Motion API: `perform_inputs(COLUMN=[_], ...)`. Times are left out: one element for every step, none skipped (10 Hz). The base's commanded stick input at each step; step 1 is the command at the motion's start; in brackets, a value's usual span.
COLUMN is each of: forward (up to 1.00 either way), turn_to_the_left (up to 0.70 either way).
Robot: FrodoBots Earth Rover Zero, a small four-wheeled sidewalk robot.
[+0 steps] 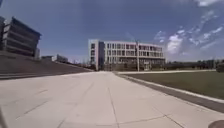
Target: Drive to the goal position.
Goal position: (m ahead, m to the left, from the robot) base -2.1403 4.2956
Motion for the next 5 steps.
perform_inputs(forward=[0.70, 0.70, 0.70, 0.70, 0.70], turn_to_the_left=[0.00, 0.00, 0.00, 0.00, 0.00])
